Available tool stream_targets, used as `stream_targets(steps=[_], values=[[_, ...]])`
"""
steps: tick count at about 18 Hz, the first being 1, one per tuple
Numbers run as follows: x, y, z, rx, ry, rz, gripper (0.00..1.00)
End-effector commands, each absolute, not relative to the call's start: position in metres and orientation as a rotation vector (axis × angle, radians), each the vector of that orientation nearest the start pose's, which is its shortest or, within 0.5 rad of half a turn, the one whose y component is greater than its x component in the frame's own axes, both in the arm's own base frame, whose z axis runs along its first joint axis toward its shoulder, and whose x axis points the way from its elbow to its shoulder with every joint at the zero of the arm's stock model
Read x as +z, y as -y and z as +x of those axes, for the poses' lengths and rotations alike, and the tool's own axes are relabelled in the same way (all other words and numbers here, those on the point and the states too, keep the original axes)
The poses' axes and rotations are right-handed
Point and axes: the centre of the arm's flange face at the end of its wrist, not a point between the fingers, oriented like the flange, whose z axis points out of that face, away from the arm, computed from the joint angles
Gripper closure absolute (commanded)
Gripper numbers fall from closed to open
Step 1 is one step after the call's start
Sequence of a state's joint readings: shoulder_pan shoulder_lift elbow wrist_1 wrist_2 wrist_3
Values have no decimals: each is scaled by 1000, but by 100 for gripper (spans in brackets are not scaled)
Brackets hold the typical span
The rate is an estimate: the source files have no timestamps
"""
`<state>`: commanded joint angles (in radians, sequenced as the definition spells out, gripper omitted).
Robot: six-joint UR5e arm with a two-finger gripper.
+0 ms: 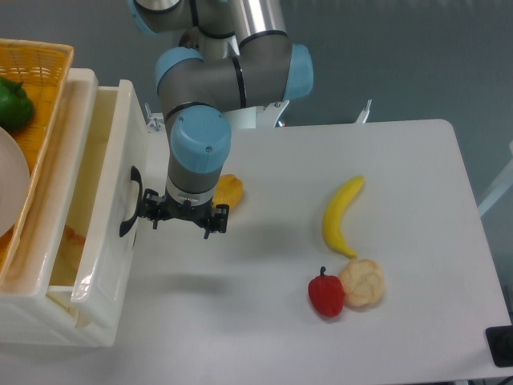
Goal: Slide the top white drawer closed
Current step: 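Push the drawer front with the gripper, sliding the drawer into the cabinet, then hold the gripper against the closed drawer front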
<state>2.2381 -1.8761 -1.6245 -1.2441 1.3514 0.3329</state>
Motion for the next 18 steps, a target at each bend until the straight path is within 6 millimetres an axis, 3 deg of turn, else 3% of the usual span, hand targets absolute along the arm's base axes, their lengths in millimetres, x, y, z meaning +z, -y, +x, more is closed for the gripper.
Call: stream_targets(steps=[18], values=[[333,-565,-231,-308,561,-3003,0]])
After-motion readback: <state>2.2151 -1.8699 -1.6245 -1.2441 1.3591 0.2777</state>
